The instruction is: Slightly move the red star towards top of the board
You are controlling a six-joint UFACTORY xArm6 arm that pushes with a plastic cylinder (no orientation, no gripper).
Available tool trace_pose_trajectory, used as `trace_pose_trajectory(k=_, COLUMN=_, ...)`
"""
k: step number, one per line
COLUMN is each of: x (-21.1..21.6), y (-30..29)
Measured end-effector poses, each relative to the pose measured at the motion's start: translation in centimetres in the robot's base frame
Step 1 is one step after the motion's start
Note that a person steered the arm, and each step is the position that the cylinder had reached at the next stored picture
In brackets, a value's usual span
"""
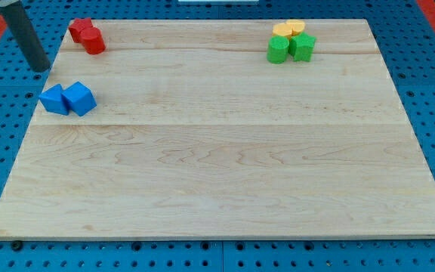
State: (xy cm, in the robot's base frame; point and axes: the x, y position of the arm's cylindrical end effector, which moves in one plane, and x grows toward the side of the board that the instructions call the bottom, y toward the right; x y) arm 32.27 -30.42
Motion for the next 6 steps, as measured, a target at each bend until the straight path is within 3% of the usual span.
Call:
trace_pose_trajectory(k=3, x=-6.4, y=0.9)
trace_pose_trajectory(k=5, x=-8.4, y=4.9)
trace_pose_trajectory(k=6, x=-9.1, y=2.8)
